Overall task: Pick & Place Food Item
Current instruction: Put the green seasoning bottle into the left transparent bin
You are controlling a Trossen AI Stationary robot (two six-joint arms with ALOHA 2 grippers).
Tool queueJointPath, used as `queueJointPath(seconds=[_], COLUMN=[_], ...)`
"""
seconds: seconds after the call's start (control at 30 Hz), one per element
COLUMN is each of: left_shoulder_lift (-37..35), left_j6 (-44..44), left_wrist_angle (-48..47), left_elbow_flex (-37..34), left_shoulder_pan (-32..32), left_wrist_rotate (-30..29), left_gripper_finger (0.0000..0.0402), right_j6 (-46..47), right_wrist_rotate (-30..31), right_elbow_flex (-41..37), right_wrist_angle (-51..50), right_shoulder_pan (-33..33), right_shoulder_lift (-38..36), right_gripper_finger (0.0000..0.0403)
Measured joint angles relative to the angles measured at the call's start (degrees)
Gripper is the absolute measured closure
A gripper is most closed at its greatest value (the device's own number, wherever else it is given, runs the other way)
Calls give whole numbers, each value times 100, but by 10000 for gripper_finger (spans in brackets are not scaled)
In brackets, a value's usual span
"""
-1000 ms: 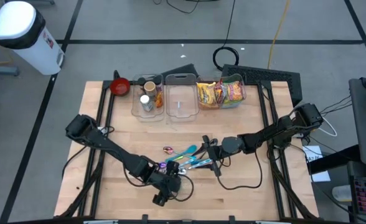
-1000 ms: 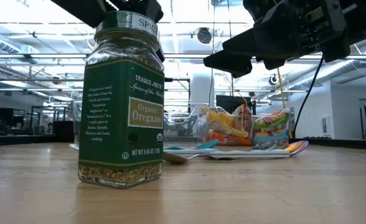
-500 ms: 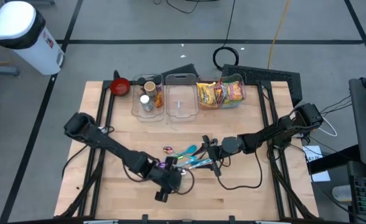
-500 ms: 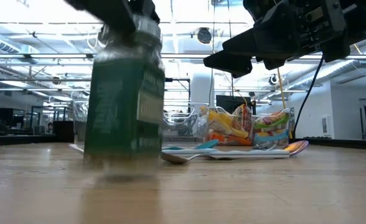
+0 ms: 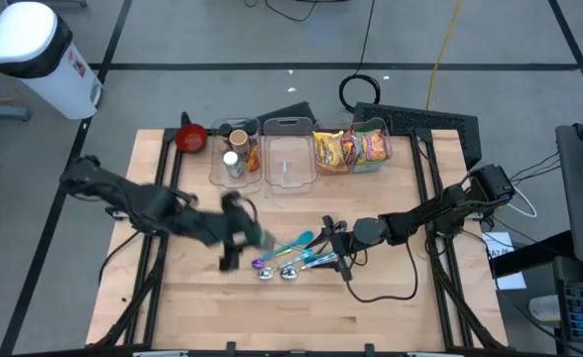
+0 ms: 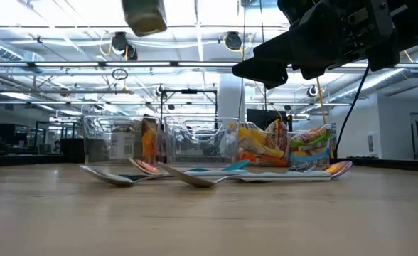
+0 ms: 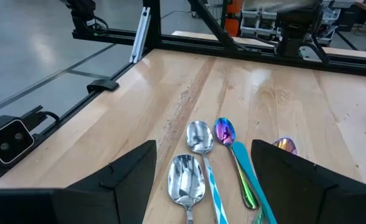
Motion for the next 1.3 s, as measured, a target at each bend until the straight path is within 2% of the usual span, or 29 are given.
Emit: queueJointPath(seconds=[0.2,0.43,0.67,0.8,1.0,1.17,1.3], left_shoulder_lift=[-915,-1632,-2355,-2620,-2675,-2617,-2567], left_j6=[2,7,-163,-143,27,132,145], left_wrist_angle=[-782,-1197,-1088,-727,-182,456,802], left_elbow_flex=[0,-213,-1211,-1842,-2551,-3012,-3283], left_shoulder_pan=[585,1878,3137,3677,4406,4948,5154], left_wrist_rotate=[-1047,-1194,-961,-621,-456,226,429], left_gripper_finger=[193,193,193,193,193,193,193], right_j6=[0,-2,-1,-6,-17,-7,-5], right_wrist_rotate=[0,0,0,0,-2,0,-20], right_elbow_flex=[0,0,0,0,0,0,0], right_wrist_angle=[1,13,9,7,17,17,17], right_shoulder_pan=[0,0,0,-11,-45,-79,-76], right_shoulder_lift=[0,0,0,0,0,0,0], right_gripper_finger=[149,149,149,149,149,149,149])
